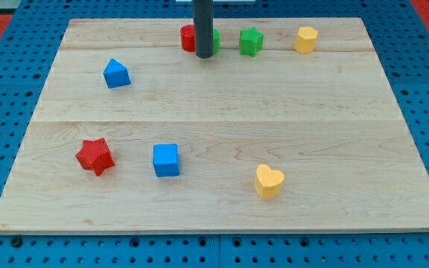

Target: Move the yellow heart close to the green circle

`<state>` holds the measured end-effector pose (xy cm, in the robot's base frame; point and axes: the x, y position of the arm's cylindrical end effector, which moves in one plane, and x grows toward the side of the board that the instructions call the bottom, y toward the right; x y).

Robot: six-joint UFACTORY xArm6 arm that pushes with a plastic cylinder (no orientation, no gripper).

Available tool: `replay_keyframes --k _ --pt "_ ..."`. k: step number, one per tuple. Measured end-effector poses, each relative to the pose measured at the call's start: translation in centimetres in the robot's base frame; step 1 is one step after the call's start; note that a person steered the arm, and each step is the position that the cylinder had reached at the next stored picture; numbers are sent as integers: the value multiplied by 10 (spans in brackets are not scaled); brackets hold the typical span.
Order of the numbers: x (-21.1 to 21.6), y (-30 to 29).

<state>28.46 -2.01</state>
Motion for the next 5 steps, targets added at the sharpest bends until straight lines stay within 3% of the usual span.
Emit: replay_keyframes --k 1,3,4,5 --pt "31 31" --pt "222 157" --pt "303 162" --pt "311 83"
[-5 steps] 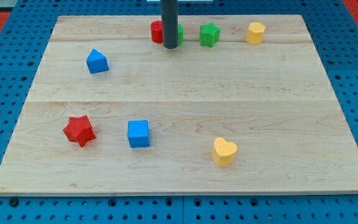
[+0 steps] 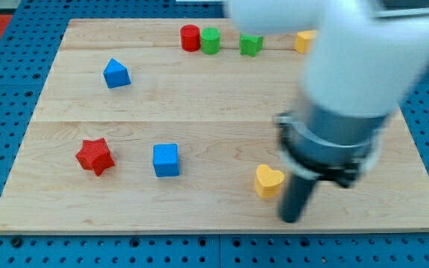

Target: Move the yellow heart close to the green circle

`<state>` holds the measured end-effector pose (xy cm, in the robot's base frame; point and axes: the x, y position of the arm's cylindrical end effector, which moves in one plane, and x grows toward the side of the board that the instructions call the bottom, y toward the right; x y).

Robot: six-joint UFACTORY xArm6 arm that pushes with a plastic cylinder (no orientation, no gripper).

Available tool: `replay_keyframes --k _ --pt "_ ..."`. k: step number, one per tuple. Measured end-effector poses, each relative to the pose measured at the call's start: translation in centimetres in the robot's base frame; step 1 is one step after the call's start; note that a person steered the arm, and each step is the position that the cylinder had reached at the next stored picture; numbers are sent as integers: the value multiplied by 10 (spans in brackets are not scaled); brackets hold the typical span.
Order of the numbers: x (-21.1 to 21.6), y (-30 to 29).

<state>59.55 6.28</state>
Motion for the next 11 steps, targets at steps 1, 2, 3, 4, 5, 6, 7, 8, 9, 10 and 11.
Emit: replay_keyframes --k 1,2,3,4,5,6,7,8,9,10,11 --pt "-53 -41" --pt "-59 -20" --pt "-20 -8" --pt "-14 43" --pt "-42 37" --pt "-63 -18" --pt "-65 -51" --pt "-102 -93" --pt "-146 -103" --pt "-176 -93" --pt "-176 -41"
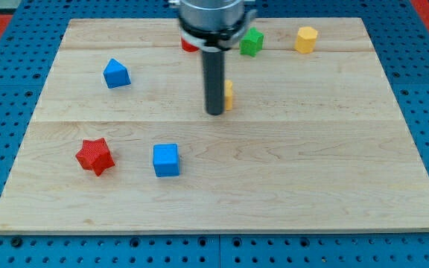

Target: Move the yellow heart close to the green circle

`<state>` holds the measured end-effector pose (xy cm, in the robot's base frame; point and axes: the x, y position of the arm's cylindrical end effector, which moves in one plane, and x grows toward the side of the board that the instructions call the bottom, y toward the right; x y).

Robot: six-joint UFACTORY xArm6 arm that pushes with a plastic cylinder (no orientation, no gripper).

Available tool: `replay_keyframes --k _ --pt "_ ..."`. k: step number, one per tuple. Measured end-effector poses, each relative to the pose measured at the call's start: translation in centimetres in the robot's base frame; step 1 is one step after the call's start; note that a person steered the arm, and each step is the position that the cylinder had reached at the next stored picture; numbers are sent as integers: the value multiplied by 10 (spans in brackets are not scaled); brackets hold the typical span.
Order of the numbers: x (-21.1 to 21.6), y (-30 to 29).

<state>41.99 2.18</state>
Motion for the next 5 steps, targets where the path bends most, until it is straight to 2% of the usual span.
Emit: replay_keyframes --k 1,2,3,4,5 --pt "-11 26" --pt "-40 10" --pt "-61 -33" --pt "-90 -29" --pt "-90 -88"
